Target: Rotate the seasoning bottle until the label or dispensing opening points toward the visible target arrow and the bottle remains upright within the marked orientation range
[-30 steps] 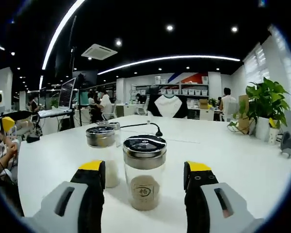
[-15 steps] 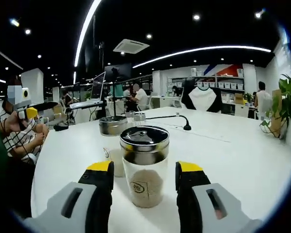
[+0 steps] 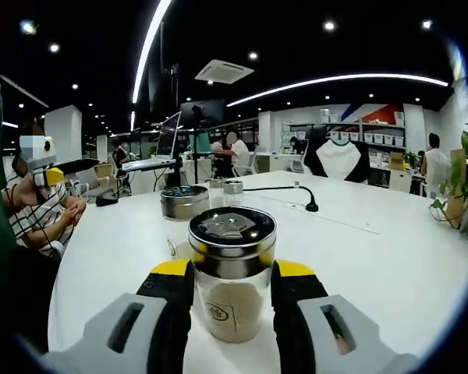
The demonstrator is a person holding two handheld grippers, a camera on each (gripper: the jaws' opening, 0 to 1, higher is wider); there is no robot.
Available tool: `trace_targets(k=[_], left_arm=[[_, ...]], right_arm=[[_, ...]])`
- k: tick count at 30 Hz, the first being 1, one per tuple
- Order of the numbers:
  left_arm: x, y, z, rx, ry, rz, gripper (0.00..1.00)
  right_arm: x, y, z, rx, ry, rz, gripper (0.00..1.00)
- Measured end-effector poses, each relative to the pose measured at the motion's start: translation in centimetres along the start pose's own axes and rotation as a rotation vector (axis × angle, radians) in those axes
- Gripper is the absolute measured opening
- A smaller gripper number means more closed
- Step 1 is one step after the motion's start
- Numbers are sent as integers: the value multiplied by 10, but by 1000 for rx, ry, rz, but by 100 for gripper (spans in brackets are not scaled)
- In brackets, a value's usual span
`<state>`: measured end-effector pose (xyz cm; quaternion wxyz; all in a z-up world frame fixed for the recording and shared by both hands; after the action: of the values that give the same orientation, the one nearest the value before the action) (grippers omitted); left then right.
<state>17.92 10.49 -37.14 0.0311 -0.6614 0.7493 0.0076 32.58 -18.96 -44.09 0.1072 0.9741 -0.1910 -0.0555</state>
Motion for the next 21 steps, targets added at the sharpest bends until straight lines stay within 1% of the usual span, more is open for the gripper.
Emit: trace_targets(k=[5, 7, 12, 15, 18, 21], left_arm=[[1, -1, 4, -14, 4, 8, 92], [-2, -2, 4, 0, -3, -3, 92], [-4, -2, 6, 3, 5, 3, 92], [-5, -2, 9, -3, 7, 2, 92], [-5, -2, 11, -11, 15, -3, 92], [-4, -2, 10, -5, 11, 0, 92]], right_arm=[[0, 0, 1, 5, -5, 21, 37], [0, 0, 1, 13, -5, 29, 37], [0, 0, 1, 7, -15, 59, 37], [0, -1, 1, -3, -24, 82, 37], [0, -1, 1, -10, -33, 122, 37], [0, -1, 1, -11, -42, 145, 37]])
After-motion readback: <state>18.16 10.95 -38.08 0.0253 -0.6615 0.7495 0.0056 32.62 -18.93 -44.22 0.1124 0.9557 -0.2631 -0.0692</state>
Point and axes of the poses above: the point that each gripper's makers call its tool centre point, and the gripper's own axes: y roughly backward along the fingers, x roughly to its right, z roughly out of its underside, the point moved 4 cm from there along y, roughly backward along the fingers, and after that the axes turned 14 degrees about -z, right-handed, at the moved point
